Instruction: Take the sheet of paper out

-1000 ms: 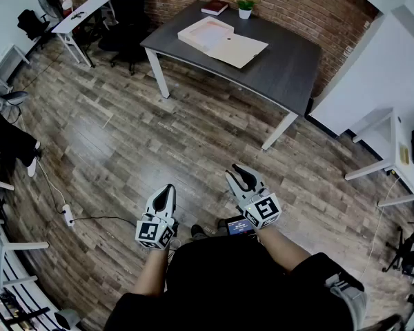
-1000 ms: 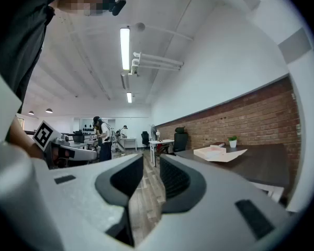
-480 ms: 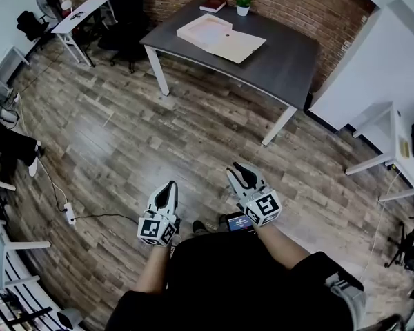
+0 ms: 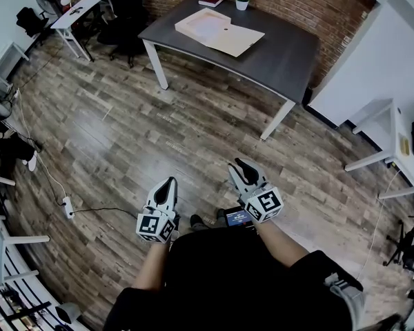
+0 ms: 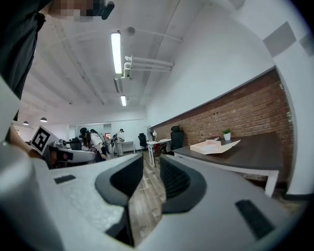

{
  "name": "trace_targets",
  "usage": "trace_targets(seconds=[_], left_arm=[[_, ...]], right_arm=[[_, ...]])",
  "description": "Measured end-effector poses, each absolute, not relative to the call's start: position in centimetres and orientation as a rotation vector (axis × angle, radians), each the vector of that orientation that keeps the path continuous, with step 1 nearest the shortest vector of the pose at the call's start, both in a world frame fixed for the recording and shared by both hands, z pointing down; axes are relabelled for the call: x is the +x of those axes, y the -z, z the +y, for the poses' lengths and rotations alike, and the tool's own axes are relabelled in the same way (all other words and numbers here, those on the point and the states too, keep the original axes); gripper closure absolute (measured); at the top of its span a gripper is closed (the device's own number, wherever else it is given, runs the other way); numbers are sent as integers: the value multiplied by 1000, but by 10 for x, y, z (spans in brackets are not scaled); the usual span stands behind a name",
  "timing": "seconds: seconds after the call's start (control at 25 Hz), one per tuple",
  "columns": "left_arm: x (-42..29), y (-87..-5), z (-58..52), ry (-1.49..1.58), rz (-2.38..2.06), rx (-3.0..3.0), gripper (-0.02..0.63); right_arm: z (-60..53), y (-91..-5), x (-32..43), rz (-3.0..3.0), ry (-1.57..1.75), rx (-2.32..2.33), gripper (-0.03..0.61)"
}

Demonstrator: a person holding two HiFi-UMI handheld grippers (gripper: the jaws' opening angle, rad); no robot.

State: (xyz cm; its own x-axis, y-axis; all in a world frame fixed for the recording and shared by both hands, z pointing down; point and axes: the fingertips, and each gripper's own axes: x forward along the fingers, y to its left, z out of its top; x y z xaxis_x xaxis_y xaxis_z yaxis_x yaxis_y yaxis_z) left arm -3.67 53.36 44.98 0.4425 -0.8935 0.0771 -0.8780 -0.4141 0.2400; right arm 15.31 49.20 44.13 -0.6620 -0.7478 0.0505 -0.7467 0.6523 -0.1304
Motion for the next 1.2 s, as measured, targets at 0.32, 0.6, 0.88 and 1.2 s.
trace_targets(seconds=[0.32, 0.6, 0.88, 1.2], left_arm=[[-26, -448, 543, 71, -1571, 2440, 618], [-17, -449, 543, 54, -1609, 2421, 618], [-3, -448, 537, 63, -1657, 2408, 618], [2, -457, 538, 54, -1673, 2386, 618]], right_arm=[[495, -446, 171, 2835, 246, -1283, 474], [491, -448, 192, 2809, 244, -1287, 474], [484, -453, 218, 2808, 241, -1297, 474], [484, -466, 222, 2829, 264, -1290, 474]])
